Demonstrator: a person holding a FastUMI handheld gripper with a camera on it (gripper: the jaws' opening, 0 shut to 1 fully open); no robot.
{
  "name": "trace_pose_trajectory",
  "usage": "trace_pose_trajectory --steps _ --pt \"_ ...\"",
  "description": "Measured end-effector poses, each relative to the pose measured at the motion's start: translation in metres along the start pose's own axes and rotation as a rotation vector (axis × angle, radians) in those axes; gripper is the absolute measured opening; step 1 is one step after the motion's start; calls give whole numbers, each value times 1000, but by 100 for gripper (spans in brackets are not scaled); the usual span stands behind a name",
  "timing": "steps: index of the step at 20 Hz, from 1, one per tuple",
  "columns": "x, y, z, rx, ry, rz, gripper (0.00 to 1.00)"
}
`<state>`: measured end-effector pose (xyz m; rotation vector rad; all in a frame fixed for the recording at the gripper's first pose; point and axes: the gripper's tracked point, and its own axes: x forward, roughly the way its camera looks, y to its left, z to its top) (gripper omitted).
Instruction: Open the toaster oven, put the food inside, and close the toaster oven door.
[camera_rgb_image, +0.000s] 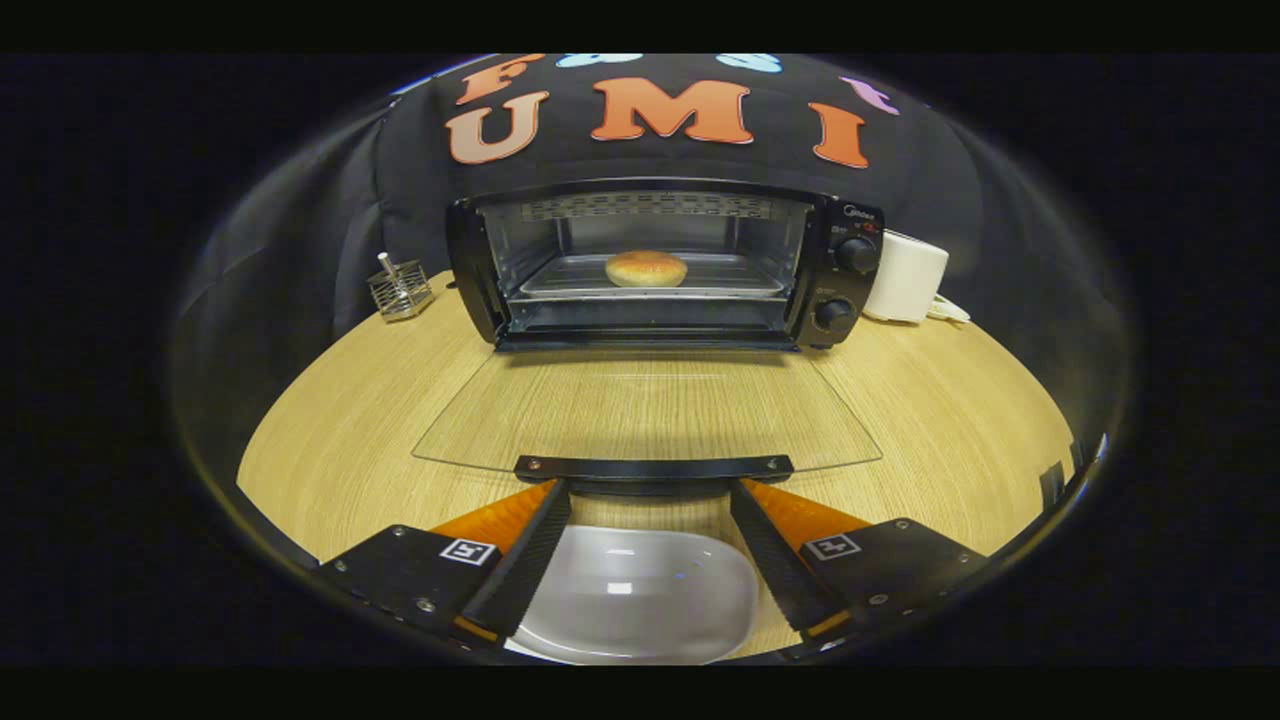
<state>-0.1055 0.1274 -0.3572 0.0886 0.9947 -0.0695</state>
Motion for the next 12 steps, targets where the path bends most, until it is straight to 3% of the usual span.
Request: trace_pose_trajectory --steps 4,7,12 --pt "-19 -1 36 -13 -118 -17 96" --pt "-33 -3 87 -68 -300 -27 96" --pt "-29 3 142 -138 -456 -60 97"
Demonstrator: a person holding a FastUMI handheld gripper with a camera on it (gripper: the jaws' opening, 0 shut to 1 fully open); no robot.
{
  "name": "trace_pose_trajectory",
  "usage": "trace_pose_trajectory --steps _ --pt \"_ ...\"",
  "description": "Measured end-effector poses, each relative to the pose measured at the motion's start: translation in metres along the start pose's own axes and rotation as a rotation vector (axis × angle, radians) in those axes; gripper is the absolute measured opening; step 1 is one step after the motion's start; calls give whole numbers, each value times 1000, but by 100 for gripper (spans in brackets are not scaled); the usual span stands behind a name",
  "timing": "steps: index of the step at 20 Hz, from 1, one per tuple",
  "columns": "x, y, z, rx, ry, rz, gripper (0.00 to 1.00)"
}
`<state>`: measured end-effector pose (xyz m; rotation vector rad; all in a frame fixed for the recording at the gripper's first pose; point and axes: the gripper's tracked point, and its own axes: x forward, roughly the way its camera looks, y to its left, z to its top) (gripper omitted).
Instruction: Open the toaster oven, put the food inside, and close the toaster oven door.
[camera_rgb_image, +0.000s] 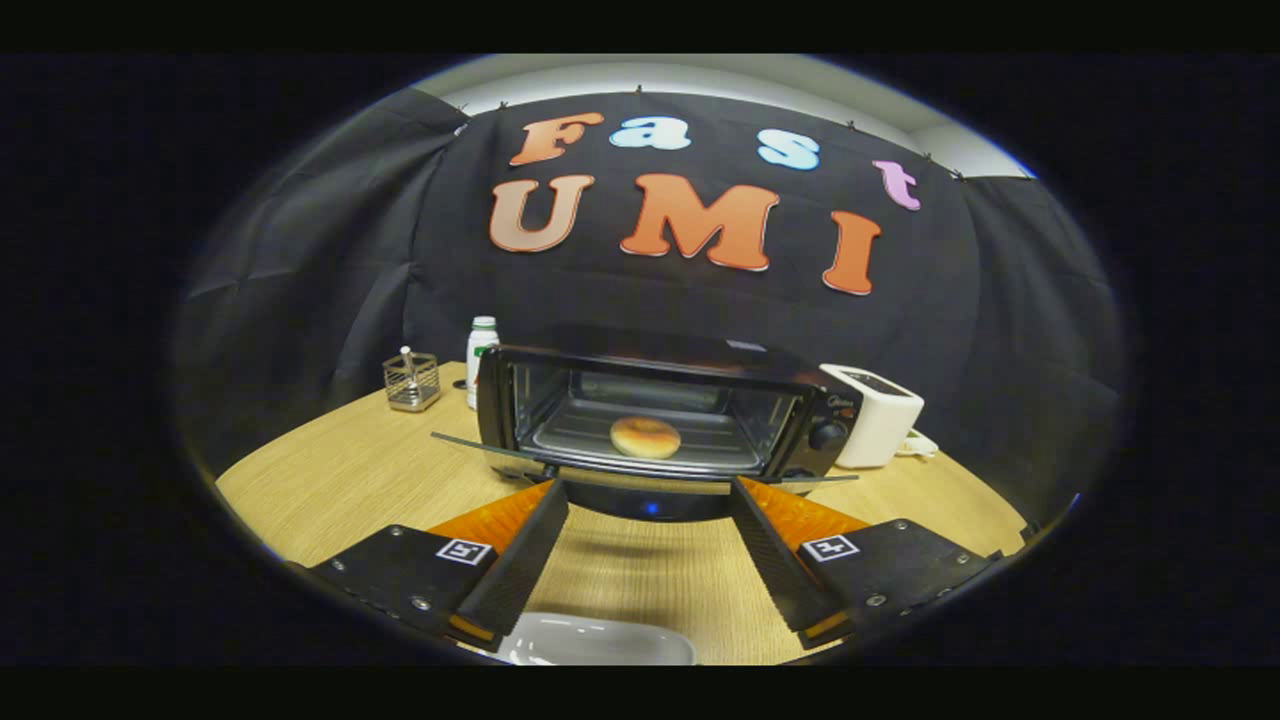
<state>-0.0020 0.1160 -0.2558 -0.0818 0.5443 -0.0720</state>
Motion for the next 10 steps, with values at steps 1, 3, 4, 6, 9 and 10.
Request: trace_pose_trajectory --steps 1,3,4,6,9,10 --pt "6 -1 8 5 -30 -10 97" --pt "21 -2 21 4 -75 -27 96" --pt "28 -1 27 -1 -87 -27 97" --pt "40 4 34 1 -105 -14 97" --pt "49 8 35 11 -88 -6 96" --pt "48 11 36 21 -89 2 96"
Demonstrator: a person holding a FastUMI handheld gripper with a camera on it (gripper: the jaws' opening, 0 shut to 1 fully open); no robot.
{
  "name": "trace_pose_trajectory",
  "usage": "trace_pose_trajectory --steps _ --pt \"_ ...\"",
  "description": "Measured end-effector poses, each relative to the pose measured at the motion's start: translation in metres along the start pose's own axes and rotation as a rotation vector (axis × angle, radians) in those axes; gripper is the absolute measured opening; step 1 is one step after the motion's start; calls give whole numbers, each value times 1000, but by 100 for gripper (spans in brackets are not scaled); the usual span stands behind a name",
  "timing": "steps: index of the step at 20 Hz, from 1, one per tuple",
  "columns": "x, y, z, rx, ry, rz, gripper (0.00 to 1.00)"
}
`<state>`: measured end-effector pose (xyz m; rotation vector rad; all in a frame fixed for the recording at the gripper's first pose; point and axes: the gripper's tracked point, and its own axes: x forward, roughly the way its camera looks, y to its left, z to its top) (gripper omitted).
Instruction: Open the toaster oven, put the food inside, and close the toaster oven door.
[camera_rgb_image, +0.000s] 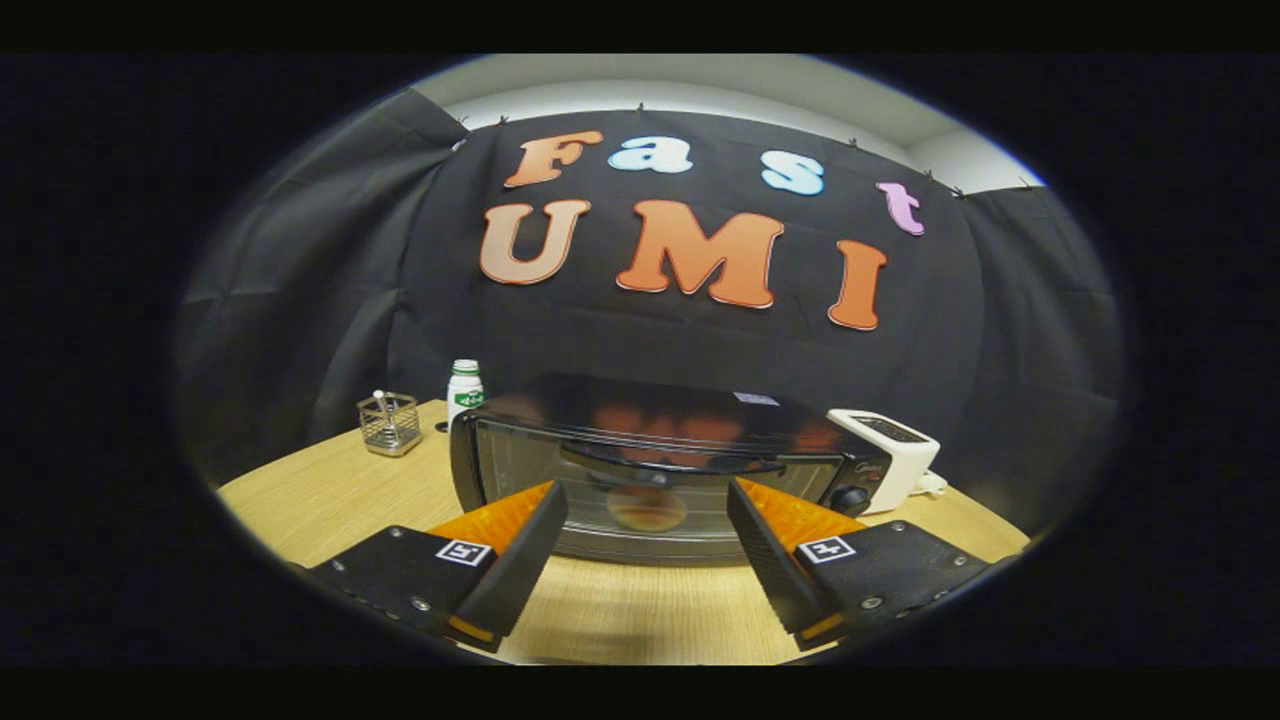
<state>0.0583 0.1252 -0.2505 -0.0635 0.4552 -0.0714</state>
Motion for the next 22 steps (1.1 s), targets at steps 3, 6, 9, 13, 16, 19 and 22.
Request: trace_pose_trajectory --steps 3,6,9,13,16,19,22 --pt "-16 7 7 14 -21 38 95" --pt "-47 3 19 58 -58 57 95" --pt "-84 -15 31 102 -106 54 97" --pt "-130 -46 45 82 -180 37 98" --pt "-156 -72 44 84 -214 -7 98" --pt "-179 -85 53 110 -253 11 98" --pt "-197 -104 57 84 -288 0 98"
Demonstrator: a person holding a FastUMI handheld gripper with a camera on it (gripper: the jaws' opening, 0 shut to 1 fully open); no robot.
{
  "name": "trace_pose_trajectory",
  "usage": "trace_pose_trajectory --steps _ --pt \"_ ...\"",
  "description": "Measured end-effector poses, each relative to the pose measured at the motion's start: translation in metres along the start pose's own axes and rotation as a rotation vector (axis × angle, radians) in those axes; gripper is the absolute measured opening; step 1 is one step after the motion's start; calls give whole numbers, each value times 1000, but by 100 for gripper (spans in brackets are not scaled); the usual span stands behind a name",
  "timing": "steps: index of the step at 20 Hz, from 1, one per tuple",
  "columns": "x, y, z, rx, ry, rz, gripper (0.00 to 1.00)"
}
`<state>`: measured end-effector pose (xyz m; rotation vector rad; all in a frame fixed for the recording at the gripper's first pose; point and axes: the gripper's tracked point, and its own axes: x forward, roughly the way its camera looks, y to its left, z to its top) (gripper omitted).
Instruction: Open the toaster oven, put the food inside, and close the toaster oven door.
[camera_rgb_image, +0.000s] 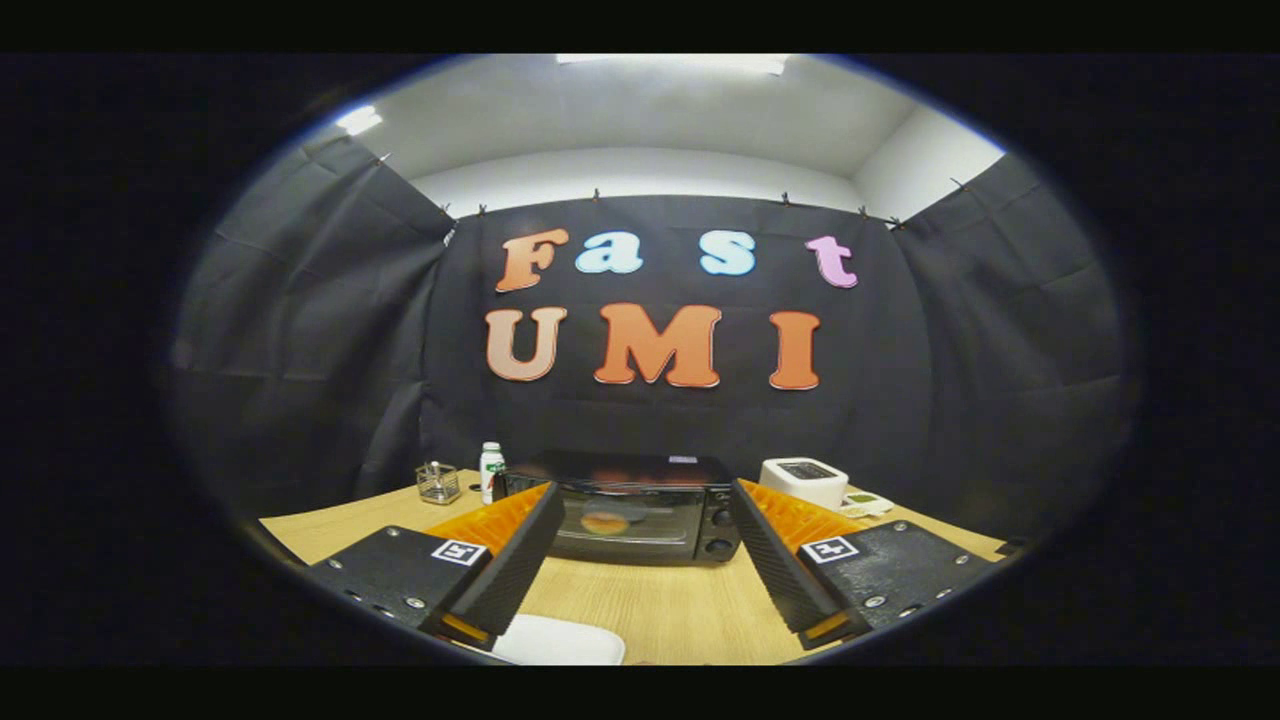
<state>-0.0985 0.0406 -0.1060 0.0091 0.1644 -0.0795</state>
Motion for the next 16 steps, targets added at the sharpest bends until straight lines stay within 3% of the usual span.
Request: trace_pose_trajectory --steps 6,16 --pt "-12 -32 10 -6 -37 -44 99" --pt "-17 -31 15 18 -56 -48 99"
